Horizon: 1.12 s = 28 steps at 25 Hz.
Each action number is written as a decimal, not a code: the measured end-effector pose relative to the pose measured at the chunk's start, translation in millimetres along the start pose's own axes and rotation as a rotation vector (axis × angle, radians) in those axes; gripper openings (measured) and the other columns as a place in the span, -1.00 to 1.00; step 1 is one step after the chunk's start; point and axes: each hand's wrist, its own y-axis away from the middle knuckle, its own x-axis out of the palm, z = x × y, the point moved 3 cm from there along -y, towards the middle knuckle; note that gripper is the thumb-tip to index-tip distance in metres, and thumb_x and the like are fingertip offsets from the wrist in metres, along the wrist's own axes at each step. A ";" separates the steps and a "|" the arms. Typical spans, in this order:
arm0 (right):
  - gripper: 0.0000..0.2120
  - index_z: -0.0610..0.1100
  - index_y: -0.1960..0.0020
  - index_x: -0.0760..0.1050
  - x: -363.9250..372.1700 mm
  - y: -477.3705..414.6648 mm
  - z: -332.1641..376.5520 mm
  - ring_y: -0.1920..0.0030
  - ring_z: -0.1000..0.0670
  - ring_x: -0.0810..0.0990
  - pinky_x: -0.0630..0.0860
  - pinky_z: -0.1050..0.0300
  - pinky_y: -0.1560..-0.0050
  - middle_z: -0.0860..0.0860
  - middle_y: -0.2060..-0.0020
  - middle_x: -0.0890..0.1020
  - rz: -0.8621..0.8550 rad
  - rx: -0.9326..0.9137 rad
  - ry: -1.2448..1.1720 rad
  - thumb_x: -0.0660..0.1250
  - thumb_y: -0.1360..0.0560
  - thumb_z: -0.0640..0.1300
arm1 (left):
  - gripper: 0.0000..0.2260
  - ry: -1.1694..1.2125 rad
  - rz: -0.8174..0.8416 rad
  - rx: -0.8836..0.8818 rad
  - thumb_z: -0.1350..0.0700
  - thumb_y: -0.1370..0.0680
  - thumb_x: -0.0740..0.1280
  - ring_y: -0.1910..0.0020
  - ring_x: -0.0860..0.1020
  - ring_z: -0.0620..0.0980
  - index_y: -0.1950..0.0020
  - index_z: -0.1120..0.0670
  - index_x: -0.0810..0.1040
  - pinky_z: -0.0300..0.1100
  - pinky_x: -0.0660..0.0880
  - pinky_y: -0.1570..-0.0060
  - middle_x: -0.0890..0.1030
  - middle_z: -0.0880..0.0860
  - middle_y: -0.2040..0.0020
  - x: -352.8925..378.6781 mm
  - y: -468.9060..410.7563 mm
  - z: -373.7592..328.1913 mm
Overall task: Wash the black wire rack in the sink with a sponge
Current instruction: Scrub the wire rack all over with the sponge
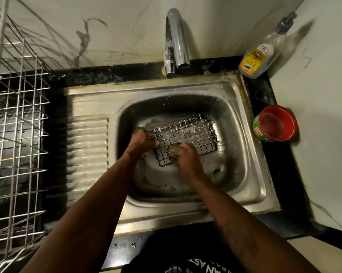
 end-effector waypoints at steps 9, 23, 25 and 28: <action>-0.80 -0.11 -0.06 0.62 -60.2 10.8 -68.7 0.11 -0.11 0.62 0.39 0.24 0.23 -0.08 0.10 0.65 -0.216 0.474 -0.031 0.38 -0.49 -0.32 | -0.91 -0.088 0.004 0.056 0.11 -0.52 0.49 -0.01 0.69 0.10 0.00 0.08 0.69 0.02 0.61 -0.15 0.72 0.12 0.02 -0.7 6.1 -7.9; -0.73 -0.24 -0.16 0.61 0.7 -47.0 35.3 -0.07 -0.19 0.54 0.44 0.03 -0.07 -0.20 -0.03 0.61 0.111 -0.050 -0.153 0.31 -0.49 -0.37 | -0.92 -0.350 0.010 0.184 0.12 -0.56 0.39 0.16 0.57 -0.09 0.01 0.02 0.69 -0.10 0.60 0.00 0.69 0.05 0.06 -5.6 3.0 -9.3; -0.78 -0.23 -0.12 0.62 -6.8 -71.4 40.5 -0.02 -0.12 0.55 0.44 0.13 0.01 -0.17 -0.03 0.62 0.038 0.012 -0.181 0.30 -0.52 -0.36 | -0.88 -0.376 0.013 0.181 0.15 -0.56 0.39 0.17 0.58 -0.03 -0.06 0.08 0.69 -0.17 0.55 0.17 0.69 0.11 0.04 -7.0 4.6 -9.6; -0.79 -0.19 -0.13 0.63 -11.4 -98.2 48.3 0.05 -0.02 0.57 0.49 0.23 0.11 -0.11 0.00 0.63 0.014 0.005 -0.114 0.35 -0.54 -0.34 | -0.78 -0.435 0.005 0.248 0.05 -0.59 0.38 -0.06 0.62 0.06 -0.20 0.06 0.67 -0.25 0.34 0.12 0.67 0.11 -0.10 -6.9 2.3 -10.0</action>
